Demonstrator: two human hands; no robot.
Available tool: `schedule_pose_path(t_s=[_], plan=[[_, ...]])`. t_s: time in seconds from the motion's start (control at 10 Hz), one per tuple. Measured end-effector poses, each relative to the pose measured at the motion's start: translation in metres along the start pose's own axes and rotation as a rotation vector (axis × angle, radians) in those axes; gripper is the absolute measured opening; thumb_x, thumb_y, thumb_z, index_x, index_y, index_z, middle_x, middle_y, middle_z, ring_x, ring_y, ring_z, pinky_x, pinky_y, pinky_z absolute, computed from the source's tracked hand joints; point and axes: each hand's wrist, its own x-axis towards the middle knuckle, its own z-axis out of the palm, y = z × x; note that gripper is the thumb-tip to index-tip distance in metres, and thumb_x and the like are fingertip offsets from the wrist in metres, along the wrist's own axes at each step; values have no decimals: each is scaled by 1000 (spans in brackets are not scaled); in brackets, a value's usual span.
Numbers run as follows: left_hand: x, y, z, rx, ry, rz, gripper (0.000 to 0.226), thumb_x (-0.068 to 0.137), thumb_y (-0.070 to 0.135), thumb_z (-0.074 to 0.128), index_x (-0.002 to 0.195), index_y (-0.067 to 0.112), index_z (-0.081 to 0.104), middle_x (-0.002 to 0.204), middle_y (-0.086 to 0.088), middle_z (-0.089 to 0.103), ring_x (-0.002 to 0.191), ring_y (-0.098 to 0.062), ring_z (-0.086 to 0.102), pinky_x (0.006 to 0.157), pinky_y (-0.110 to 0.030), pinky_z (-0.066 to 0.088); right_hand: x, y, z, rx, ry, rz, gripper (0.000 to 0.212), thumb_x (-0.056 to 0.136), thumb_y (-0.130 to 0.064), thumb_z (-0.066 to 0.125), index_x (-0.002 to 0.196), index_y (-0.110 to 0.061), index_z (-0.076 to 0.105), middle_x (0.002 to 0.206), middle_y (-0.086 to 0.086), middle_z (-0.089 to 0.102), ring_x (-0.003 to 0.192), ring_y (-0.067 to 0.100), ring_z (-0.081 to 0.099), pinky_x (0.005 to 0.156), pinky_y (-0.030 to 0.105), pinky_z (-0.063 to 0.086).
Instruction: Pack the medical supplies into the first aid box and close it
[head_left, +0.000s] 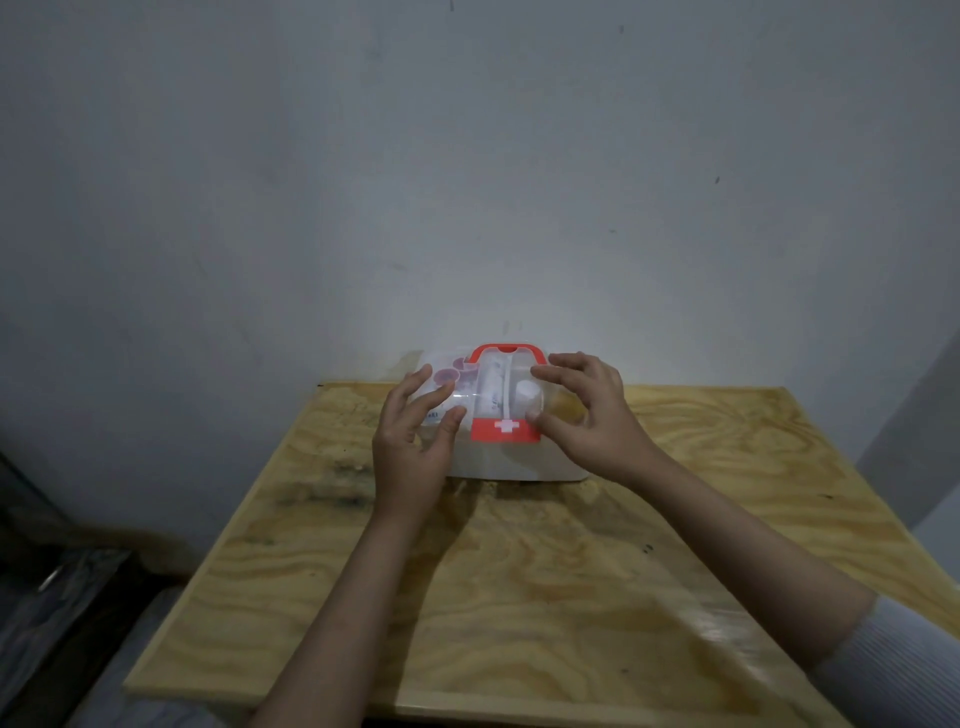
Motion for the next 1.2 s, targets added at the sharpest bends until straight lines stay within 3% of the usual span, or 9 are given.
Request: schedule_pose_path(t_s=[0.2, 0.4, 0.6, 0.8, 0.9, 1.1, 1.2], plan=[[0, 2, -1, 0, -3, -2, 30, 84, 22, 67, 111, 33, 63, 133, 11, 51, 123, 10, 40, 89, -10, 43, -8, 7, 7, -201, 6, -115, 79, 62, -55, 73, 130, -23, 48, 140, 4, 41, 135, 24, 24, 108, 43, 30], [1, 1, -2, 1, -5, 3, 30, 84, 22, 67, 111, 34, 63, 133, 12, 51, 125, 9, 39, 92, -19, 46, -6, 12, 12, -267, 73, -173, 71, 65, -44, 75, 128, -21, 51, 136, 8, 47, 133, 31, 31, 105, 52, 37], [1, 2, 0, -8, -3, -4, 30, 84, 24, 67, 112, 35, 62, 133, 14, 50, 125, 8, 40, 90, -14, 44, -5, 15, 15, -313, 84, -189, 67, 68, -48, 68, 127, -20, 51, 135, 9, 49, 131, 33, 33, 104, 49, 36], [20, -2, 11, 34, -30, -34, 30, 84, 22, 67, 113, 26, 66, 134, 6, 52, 125, -7, 43, 97, -30, 46, 15, 27, 14, -335, 63, -185, 68, 68, -46, 71, 127, -19, 51, 133, 10, 50, 128, 33, 36, 104, 49, 38], [41, -3, 17, 61, -88, -69, 30, 83, 23, 68, 113, 24, 67, 128, 10, 51, 119, -3, 43, 97, -30, 46, 31, 32, 13, -343, 69, -172, 68, 67, -47, 71, 126, -18, 52, 130, 11, 51, 126, 35, 38, 104, 50, 38], [54, -3, 23, 73, -111, -36, 27, 80, 20, 72, 107, 17, 70, 118, 6, 53, 118, -10, 50, 95, -25, 44, 48, 44, 5, -358, 63, -221, 71, 62, -47, 77, 123, -19, 55, 124, 9, 52, 117, 31, 41, 97, 47, 42], [53, 0, 26, 119, -90, -62, 26, 83, 20, 69, 109, 19, 68, 125, 3, 53, 122, -13, 48, 96, -21, 40, 48, 42, 6, -342, 39, -220, 81, 60, -59, 71, 128, -20, 51, 133, 11, 47, 125, 31, 36, 103, 55, 36]])
